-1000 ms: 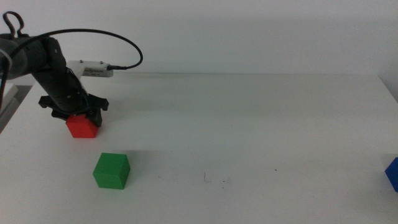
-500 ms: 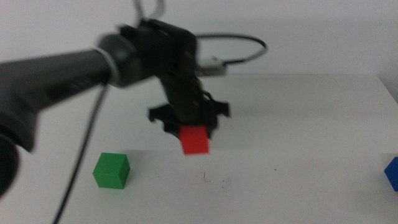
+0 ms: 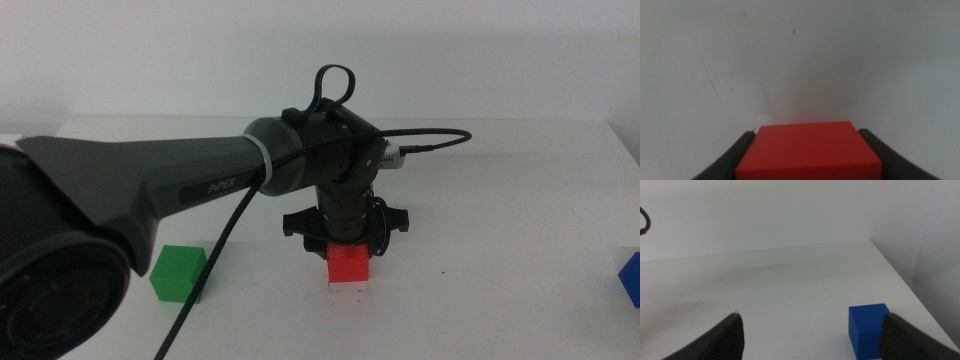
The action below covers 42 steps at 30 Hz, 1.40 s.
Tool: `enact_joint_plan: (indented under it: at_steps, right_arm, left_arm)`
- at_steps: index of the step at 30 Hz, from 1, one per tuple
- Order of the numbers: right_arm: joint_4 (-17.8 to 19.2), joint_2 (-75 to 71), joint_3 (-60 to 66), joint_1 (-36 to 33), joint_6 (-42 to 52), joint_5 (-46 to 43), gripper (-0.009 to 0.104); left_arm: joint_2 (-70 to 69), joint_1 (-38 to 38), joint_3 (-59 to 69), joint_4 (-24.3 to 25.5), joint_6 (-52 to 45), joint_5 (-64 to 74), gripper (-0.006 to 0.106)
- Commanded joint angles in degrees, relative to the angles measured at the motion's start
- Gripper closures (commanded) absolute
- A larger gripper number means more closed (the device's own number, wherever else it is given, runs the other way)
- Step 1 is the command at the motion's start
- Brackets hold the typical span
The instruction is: Stack red cubes first, then green, then blue cubes in a specific spot.
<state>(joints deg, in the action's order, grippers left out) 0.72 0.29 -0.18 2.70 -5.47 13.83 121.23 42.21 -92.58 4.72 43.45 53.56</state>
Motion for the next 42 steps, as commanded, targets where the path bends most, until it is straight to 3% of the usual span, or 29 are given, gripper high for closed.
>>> enact_joint_plan:
  at_steps: [1, 6, 13, 18, 23, 24, 31, 36, 42]
  right_arm:
    - [0.4, -0.3, 0.2, 0.1, 0.2, -0.5, 0.010]
    - [0.4, -0.3, 0.2, 0.1, 0.2, -0.5, 0.010]
    - [0.4, -0.3, 0.2, 0.1, 0.2, -0.5, 0.010]
    - [0.4, -0.3, 0.2, 0.1, 0.2, -0.5, 0.010]
    - [0.4, -0.3, 0.2, 0.1, 0.2, -0.5, 0.010]
    - [0.4, -0.3, 0.2, 0.1, 0.2, -0.5, 0.010]
    - [0.4, -0.3, 0.2, 0.1, 0.2, -0.5, 0.010]
    - [0.4, -0.3, 0.2, 0.1, 0.2, -0.5, 0.010]
    - [0.4, -0.3, 0.2, 0.1, 0.2, -0.5, 0.010]
  left_arm:
    - [0.3, 0.2, -0.1, 0.9, 0.6, -1.2, 0.102]
    - [1.8, 0.2, -0.1, 0.4, 0.6, -1.4, 0.099]
    - [2.4, 0.2, -0.1, 0.4, -2.5, -1.4, 0.081]
    - [1.8, 0.1, -0.1, -0.2, -3.2, -1.9, 0.050]
    - [-0.9, -0.1, -0.1, 1.5, -5.0, -2.1, 0.009]
    - [-2.1, -0.3, -0.1, 1.5, -5.9, -1.8, 0.007]
    - [-16.9, -6.3, 1.1, 5.3, -13.8, 12.8, 0.007]
    - [-29.8, -15.7, 14.7, 4.9, -18.6, 10.5, 0.007]
    - [-34.5, -26.3, 27.1, -6.4, -28.6, 3.4, 0.007]
